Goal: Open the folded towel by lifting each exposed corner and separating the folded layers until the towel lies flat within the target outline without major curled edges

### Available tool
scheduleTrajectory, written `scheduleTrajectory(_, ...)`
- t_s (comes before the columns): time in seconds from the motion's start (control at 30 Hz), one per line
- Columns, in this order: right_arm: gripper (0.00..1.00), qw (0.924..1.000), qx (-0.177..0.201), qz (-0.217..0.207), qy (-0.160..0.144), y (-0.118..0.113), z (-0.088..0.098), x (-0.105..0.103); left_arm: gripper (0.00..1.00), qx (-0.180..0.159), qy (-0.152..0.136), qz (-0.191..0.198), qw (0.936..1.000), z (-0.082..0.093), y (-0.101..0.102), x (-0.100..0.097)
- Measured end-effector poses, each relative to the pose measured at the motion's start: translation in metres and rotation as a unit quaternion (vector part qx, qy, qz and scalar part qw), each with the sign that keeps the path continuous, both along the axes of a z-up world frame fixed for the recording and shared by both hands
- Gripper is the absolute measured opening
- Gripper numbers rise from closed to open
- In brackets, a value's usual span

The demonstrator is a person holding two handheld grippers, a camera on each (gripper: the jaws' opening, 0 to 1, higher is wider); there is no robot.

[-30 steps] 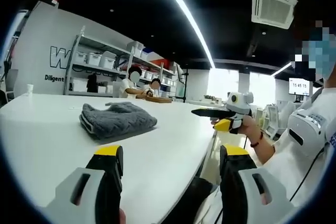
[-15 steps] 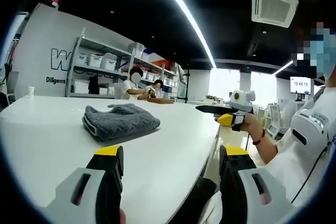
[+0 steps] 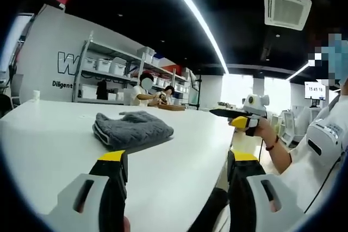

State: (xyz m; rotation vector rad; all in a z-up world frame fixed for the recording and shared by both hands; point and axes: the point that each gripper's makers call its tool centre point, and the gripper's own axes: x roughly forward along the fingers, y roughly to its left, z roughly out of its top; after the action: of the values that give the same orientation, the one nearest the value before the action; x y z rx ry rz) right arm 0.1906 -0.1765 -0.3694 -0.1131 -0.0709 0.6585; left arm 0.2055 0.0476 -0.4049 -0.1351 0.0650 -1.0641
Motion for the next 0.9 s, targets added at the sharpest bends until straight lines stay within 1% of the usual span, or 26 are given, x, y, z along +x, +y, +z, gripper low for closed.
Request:
scheduleTrajectory(0.13, 0.76, 0.9999, -0.005, -0.011, 0.002, -0.005, 0.001, 0.008, 0.73, -0.005, -0.003, -0.005, 1.0, 0.007, -0.004, 0.002)
scheduleTrajectory(0.3, 0.76, 0.9999, -0.008, -0.008, 0.004, -0.006, 0.0, 0.01, 0.74, -0.003, -0.011, -0.012, 0.9999, 0.014, -0.01, 0.002)
scheduleTrajectory(0.33, 0.76, 0.9999, -0.014, -0.009, 0.004, -0.007, 0.0, 0.011, 0.74, -0.005, -0.014, -0.014, 0.9998, 0.015, -0.01, 0.002)
scheduleTrajectory(0.47, 0.76, 0.9998, -0.018, -0.012, 0.004, -0.01, 0.002, 0.013, 0.74, -0.023, -0.023, -0.013, 0.9994, 0.025, -0.01, 0.004)
scheduleTrajectory(0.53, 0.76, 0.9995, -0.026, -0.014, 0.004, -0.011, 0.001, 0.013, 0.74, -0.022, -0.023, -0.012, 0.9994, 0.027, -0.011, 0.005)
scheduleTrajectory(0.57, 0.76, 0.9995, -0.026, -0.016, 0.005, -0.013, 0.002, 0.014, 0.74, -0.019, -0.026, -0.014, 0.9994, 0.027, -0.011, 0.006)
scheduleTrajectory(0.73, 0.76, 0.9995, -0.026, -0.017, 0.005, -0.015, 0.002, 0.016, 0.74, -0.02, -0.023, -0.01, 0.9995, 0.029, -0.011, 0.008)
scheduleTrajectory(0.8, 0.76, 0.9994, -0.031, -0.016, 0.007, -0.016, 0.0, 0.017, 0.75, -0.003, -0.028, -0.012, 0.9995, 0.026, -0.011, 0.007)
scheduleTrajectory(0.9, 0.76, 0.9992, -0.033, -0.018, 0.009, -0.017, 0.0, 0.019, 0.75, -0.002, -0.03, -0.013, 0.9995, 0.028, -0.011, 0.006)
